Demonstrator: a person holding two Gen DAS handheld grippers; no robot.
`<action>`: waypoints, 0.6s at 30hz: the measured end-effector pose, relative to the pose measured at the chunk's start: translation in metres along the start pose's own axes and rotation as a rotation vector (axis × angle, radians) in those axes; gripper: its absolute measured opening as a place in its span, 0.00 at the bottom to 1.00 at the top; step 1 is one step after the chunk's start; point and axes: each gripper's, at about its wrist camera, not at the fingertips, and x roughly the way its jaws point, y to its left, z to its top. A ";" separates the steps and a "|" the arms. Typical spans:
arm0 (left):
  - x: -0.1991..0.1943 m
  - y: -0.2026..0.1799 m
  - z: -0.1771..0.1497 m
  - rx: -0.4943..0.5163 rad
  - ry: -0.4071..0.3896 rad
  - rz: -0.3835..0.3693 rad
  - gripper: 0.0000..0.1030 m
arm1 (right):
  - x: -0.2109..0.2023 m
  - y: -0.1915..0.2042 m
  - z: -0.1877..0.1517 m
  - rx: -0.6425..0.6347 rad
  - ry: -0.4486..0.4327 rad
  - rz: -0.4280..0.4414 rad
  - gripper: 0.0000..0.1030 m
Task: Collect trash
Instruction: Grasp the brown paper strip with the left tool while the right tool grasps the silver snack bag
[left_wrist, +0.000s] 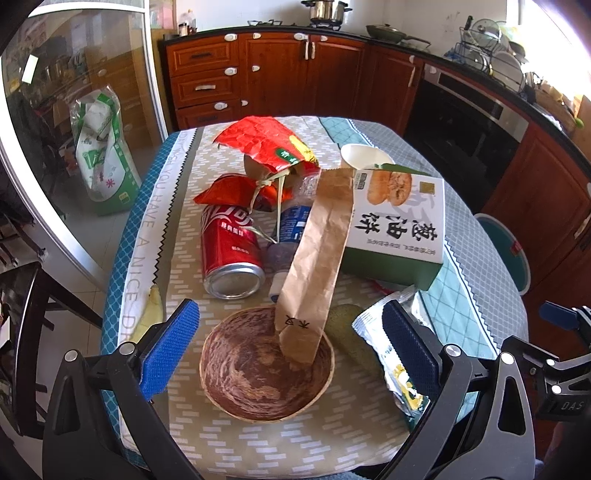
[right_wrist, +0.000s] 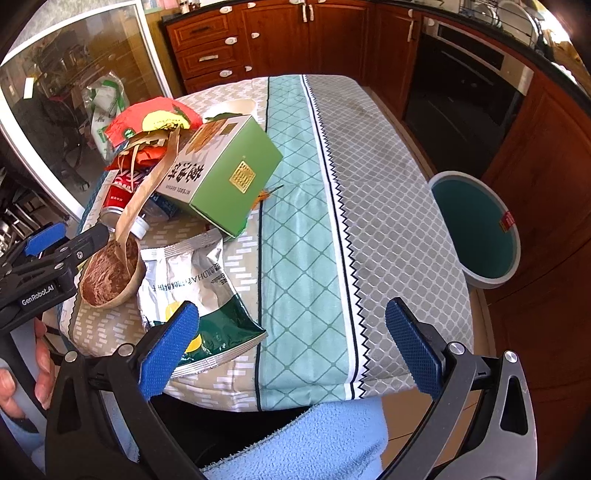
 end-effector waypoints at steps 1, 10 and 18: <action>0.002 0.003 -0.001 0.001 0.010 -0.001 0.96 | 0.002 0.003 0.000 -0.015 0.008 0.006 0.94; 0.015 0.017 0.002 0.015 0.049 -0.024 0.96 | 0.018 0.043 0.004 -0.188 0.061 0.047 0.94; 0.023 0.012 0.007 0.072 0.036 -0.059 0.96 | 0.048 0.076 0.007 -0.309 0.133 0.100 0.94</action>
